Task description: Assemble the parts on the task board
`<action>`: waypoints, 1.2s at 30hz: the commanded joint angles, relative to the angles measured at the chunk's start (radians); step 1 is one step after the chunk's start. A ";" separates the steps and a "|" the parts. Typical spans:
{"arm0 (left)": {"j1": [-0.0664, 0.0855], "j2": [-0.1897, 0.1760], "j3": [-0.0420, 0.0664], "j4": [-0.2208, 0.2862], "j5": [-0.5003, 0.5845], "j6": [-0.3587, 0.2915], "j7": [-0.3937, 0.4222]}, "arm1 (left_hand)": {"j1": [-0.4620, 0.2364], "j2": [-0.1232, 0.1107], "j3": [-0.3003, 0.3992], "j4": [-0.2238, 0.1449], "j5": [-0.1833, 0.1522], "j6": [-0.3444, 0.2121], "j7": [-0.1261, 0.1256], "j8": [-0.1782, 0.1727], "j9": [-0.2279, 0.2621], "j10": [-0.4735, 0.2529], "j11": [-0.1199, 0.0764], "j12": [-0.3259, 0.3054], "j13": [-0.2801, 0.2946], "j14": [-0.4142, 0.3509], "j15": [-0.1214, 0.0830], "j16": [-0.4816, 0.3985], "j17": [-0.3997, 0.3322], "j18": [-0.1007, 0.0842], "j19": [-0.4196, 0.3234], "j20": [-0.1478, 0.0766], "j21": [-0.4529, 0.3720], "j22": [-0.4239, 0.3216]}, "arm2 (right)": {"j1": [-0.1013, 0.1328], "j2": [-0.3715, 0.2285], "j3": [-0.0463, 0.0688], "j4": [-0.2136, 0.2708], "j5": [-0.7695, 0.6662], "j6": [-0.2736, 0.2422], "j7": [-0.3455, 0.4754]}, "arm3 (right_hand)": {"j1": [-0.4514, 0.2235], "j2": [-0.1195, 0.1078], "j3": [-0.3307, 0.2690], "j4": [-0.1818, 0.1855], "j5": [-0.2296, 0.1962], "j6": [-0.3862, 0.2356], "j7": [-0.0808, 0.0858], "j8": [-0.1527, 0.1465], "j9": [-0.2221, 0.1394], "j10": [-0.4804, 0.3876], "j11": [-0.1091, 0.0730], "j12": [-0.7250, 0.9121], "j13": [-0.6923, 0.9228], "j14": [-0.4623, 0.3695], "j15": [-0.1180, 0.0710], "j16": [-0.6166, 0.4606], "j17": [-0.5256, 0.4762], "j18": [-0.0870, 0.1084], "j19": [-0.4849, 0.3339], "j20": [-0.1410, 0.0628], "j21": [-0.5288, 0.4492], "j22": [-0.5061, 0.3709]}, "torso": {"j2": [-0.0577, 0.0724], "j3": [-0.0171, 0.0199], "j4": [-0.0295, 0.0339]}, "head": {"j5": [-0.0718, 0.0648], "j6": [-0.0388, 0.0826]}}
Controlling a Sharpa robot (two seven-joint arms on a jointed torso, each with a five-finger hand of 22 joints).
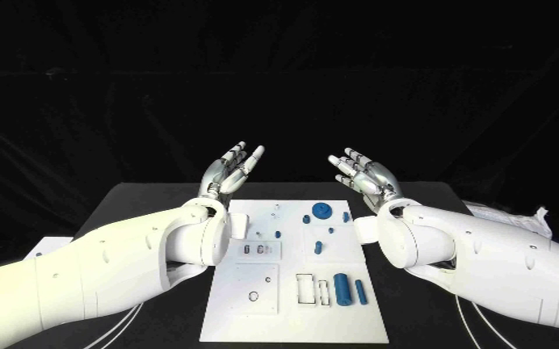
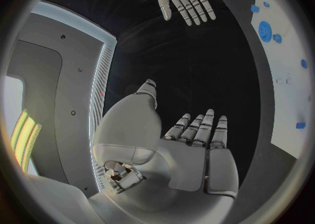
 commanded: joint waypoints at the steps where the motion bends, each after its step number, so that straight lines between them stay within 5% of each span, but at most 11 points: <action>1: 0.002 0.002 0.000 -0.001 -0.024 0.070 0.024 | 0.052 0.002 0.001 0.016 0.009 0.018 0.126 0.008 0.003 0.006 0.016 0.005 0.002 0.019 0.008 0.007 0.003 0.025 0.006 0.017 0.007 0.002 | 0.005 0.000 -0.002 -0.010 -0.112 0.204 -0.096 | 0.099 0.009 0.012 -0.049 0.016 0.105 0.149 0.017 0.011 0.137 0.026 0.020 0.012 0.157 0.018 0.025 0.015 0.015 0.121 0.013 0.052 0.025 | -0.001 -0.0002 0.0001 | 0.000 0.000; 6: 0.002 0.002 0.000 -0.001 -0.024 0.070 0.024 | 0.065 0.006 0.001 0.012 0.009 0.041 0.130 0.012 0.006 0.029 0.021 0.008 0.005 0.060 0.012 0.015 0.009 0.023 0.015 0.018 0.013 0.006 | 0.010 0.000 -0.004 -0.019 -0.142 0.264 -0.126 | 0.154 0.005 0.027 -0.097 -0.005 0.233 0.150 0.034 0.023 0.329 0.034 0.045 0.025 0.410 0.016 0.063 0.031 0.018 0.302 0.011 0.126 0.056 | -0.001 -0.0002 0.0001 | 0.000 0.000; 9: 0.002 0.002 0.000 -0.001 -0.024 0.070 0.024 | 0.091 0.014 0.000 0.005 0.008 0.108 0.145 0.025 0.013 0.104 0.035 0.020 0.012 0.161 0.019 0.037 0.022 0.018 0.058 0.018 0.032 0.016 | 0.011 0.000 -0.004 -0.021 -0.148 0.276 -0.132 | 0.179 0.001 0.038 -0.123 -0.014 0.352 0.142 0.053 0.033 0.502 0.018 0.071 0.036 0.572 0.003 0.083 0.039 0.030 0.366 0.010 0.150 0.060 | -0.001 -0.0002 0.0001 | 0.000 0.000; 10: 0.000 -0.029 0.000 -0.003 -0.015 0.118 0.015 | 0.103 0.018 0.001 0.001 0.007 0.146 0.152 0.033 0.018 0.149 0.044 0.028 0.017 0.224 0.023 0.053 0.030 0.013 0.091 0.019 0.047 0.024 | 0.015 -0.015 -0.003 -0.064 -0.371 0.191 -0.078 | 0.183 0.000 0.041 -0.128 -0.015 0.390 0.137 0.058 0.035 0.553 0.013 0.075 0.037 0.623 -0.004 0.087 0.041 0.036 0.393 0.010 0.159 0.062 | 0.008 -0.0017 0.0022 | -0.001 -0.004; 14: 0.001 -0.045 0.000 0.005 0.004 0.143 0.007 | 0.154 0.033 0.000 -0.029 0.005 0.326 0.156 0.071 0.036 0.370 0.041 0.066 0.033 0.479 0.008 0.120 0.059 0.027 0.376 0.017 0.170 0.086 | 0.018 -0.018 -0.002 -0.072 -0.424 0.170 -0.075 | 0.194 -0.008 0.053 -0.148 -0.016 0.526 0.120 0.073 0.041 0.688 -0.009 0.086 0.040 0.740 -0.028 0.095 0.044 0.060 0.474 0.009 0.186 0.064 | 0.010 -0.0021 0.0028 | -0.003 -0.005; 15: 0.001 -0.050 0.000 0.009 0.009 0.148 0.006 | 0.166 0.036 0.000 -0.037 0.005 0.377 0.153 0.082 0.040 0.444 0.033 0.080 0.038 0.518 -0.002 0.132 0.062 0.037 0.479 0.015 0.214 0.106 | 0.019 -0.019 -0.002 -0.072 -0.441 0.164 -0.075 | 0.198 -0.010 0.058 -0.154 -0.019 0.564 0.115 0.077 0.043 0.710 -0.015 0.087 0.040 0.765 -0.035 0.097 0.044 0.065 0.496 0.007 0.195 0.064 | 0.014 -0.0023 0.0029 | -0.003 -0.003; 18: 0.002 -0.065 0.000 0.020 0.006 0.163 0.000 | 0.205 0.043 0.000 -0.066 0.004 0.571 0.136 0.122 0.057 0.682 0.005 0.130 0.054 0.672 -0.046 0.184 0.079 0.071 0.625 0.004 0.285 0.131 | 0.023 -0.023 0.000 -0.072 -0.497 0.151 -0.080 | 0.200 -0.016 0.072 -0.165 -0.030 0.655 0.104 0.082 0.045 0.759 -0.030 0.086 0.039 0.820 -0.050 0.100 0.044 0.071 0.552 -0.003 0.216 0.066 | 0.023 -0.0017 0.0025 | -0.001 0.001; 19: 0.002 -0.071 0.000 0.025 -0.001 0.167 -0.002 | 0.213 0.046 0.000 -0.072 0.003 0.643 0.130 0.139 0.062 0.720 -0.006 0.142 0.055 0.717 -0.059 0.197 0.085 0.075 0.670 -0.005 0.307 0.138 | 0.024 -0.024 0.001 -0.073 -0.521 0.148 -0.086 | 0.198 -0.018 0.077 -0.166 -0.032 0.690 0.100 0.084 0.046 0.777 -0.035 0.085 0.038 0.843 -0.057 0.103 0.044 0.071 0.575 -0.010 0.225 0.068 | 0.025 -0.0015 0.0027 | 0.001 0.003; 21: 0.003 -0.081 0.000 0.036 -0.015 0.177 -0.007 | 0.232 0.053 0.004 -0.086 0.000 0.694 0.114 0.151 0.062 0.780 -0.026 0.157 0.056 0.782 -0.080 0.211 0.097 0.076 0.727 -0.025 0.333 0.146 | 0.028 -0.027 0.004 -0.073 -0.571 0.143 -0.099 | 0.188 -0.026 0.086 -0.165 -0.035 0.733 0.093 0.085 0.046 0.811 -0.045 0.084 0.038 0.891 -0.072 0.111 0.045 0.071 0.620 -0.026 0.242 0.070 | 0.031 -0.0003 0.0026 | 0.004 0.005; 28: 0.009 -0.122 0.000 0.095 -0.049 0.199 -0.028 | 0.265 0.055 0.011 -0.108 -0.006 0.745 0.090 0.141 0.047 0.856 -0.054 0.147 0.050 0.897 -0.116 0.227 0.141 0.075 0.817 -0.061 0.370 0.155 | 0.043 -0.038 0.015 -0.070 -0.762 0.143 -0.142 | 0.170 -0.048 0.125 -0.169 -0.037 0.794 0.074 0.075 0.044 0.903 -0.074 0.074 0.039 1.024 -0.114 0.130 0.053 0.071 0.727 -0.070 0.280 0.073 | 0.065 0.0012 0.0098 | -0.008 0.008; 36: 0.011 -0.161 0.002 0.179 -0.045 0.213 -0.039 | 0.276 0.055 0.017 -0.117 -0.007 0.755 0.088 0.133 0.043 0.867 -0.057 0.134 0.047 0.906 -0.120 0.219 0.157 0.073 0.833 -0.067 0.378 0.156 | 0.060 -0.056 0.030 -0.069 -1.020 0.163 -0.195 | 0.162 -0.079 0.191 -0.179 -0.040 0.853 0.056 0.065 0.046 0.993 -0.099 0.056 0.039 1.132 -0.150 0.132 0.061 0.069 0.816 -0.113 0.315 0.078 | 0.116 -0.0079 0.0262 | -0.042 0.014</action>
